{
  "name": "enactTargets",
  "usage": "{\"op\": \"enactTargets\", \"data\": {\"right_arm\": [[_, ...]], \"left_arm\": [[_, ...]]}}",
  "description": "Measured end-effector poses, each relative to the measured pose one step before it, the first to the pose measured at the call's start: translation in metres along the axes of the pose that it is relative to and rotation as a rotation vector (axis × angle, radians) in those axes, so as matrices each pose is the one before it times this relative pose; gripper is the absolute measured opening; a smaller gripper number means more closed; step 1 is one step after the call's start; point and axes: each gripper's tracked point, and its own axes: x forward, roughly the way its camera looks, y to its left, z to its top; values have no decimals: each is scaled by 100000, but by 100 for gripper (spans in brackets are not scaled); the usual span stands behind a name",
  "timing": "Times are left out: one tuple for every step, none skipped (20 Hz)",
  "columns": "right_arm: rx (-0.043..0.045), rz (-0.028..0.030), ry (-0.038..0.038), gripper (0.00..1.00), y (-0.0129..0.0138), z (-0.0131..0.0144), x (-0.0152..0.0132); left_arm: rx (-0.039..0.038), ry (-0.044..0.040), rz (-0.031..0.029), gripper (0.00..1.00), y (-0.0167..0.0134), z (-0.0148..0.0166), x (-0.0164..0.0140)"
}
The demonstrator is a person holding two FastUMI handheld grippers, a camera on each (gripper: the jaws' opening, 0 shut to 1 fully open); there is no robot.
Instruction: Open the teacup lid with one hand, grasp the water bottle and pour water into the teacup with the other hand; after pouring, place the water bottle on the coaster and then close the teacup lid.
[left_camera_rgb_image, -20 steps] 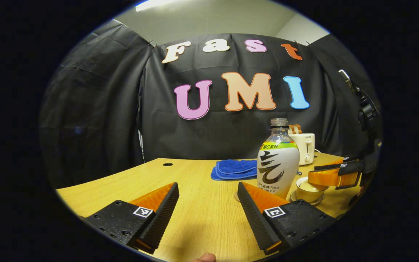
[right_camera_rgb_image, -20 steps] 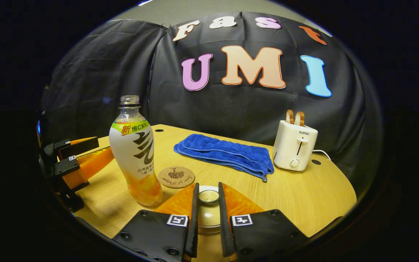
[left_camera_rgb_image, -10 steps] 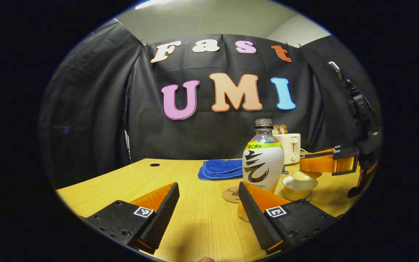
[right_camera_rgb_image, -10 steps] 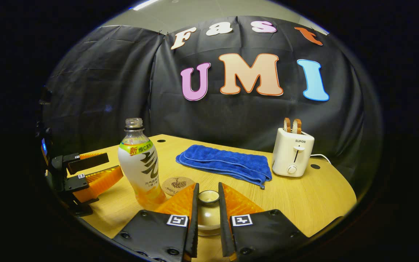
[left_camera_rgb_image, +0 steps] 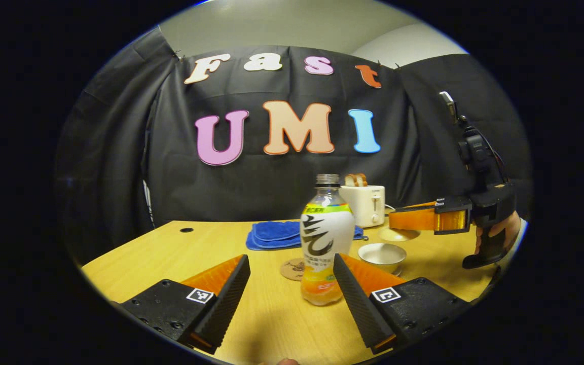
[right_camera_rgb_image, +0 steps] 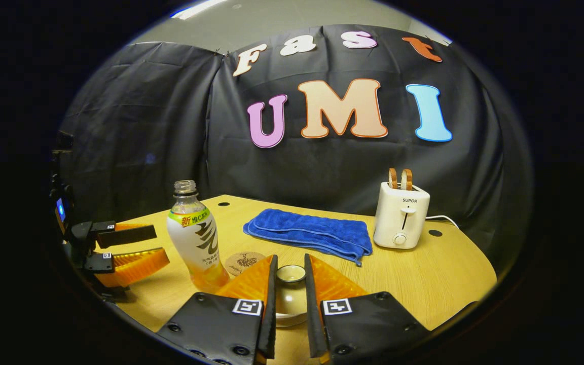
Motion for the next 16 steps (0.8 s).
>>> {"op": "enactTargets", "data": {"right_arm": [[496,-108,-514,30,-164,94,-271],[481,-210,-307,30,-227,123,-247],[568,-223,-404,29,-279,98,-295],[617,-103,-548,29,-237,228,-204],[524,-321,-287,29,-337,33,-259],[530,-316,-315,29,-326,113,-253],[976,151,115,30,-206,-38,-269],[1766,536,-180,30,-116,129,-263],[1741,467,-165,30,-143,42,-229],[820,205,-394,30,-209,138,-151],[-502,-1069,-481,30,-415,66,-211],[-1627,-1314,-821,30,-508,110,-253],[-1125,-454,-80,30,-139,-128,-98],[-349,342,-39,28,86,-129,-184],[-233,261,-88,29,58,-159,-163],[-434,75,-10,29,-39,14,-144]], "left_arm": [[-577,1193,-2040,96,-525,-183,184],[-781,1271,-1498,97,-472,-214,304],[-763,786,-1007,97,-293,-69,250],[-864,496,-685,97,-195,-122,301],[-652,892,-561,97,-139,-112,345],[-416,628,-423,97,-114,-142,394],[-324,960,-414,97,-139,-157,396],[-151,702,-12,97,-81,-159,353],[-329,117,-94,97,-35,-7,348],[-366,608,-729,97,-258,-15,281],[-76,-105,-602,97,-266,94,375],[-211,271,-671,96,-192,-65,243],[-16,166,-290,96,-113,-35,294],[98,-76,-335,95,-173,-18,397],[568,778,53,95,-69,-151,305],[790,829,399,94,76,-250,358]]}}
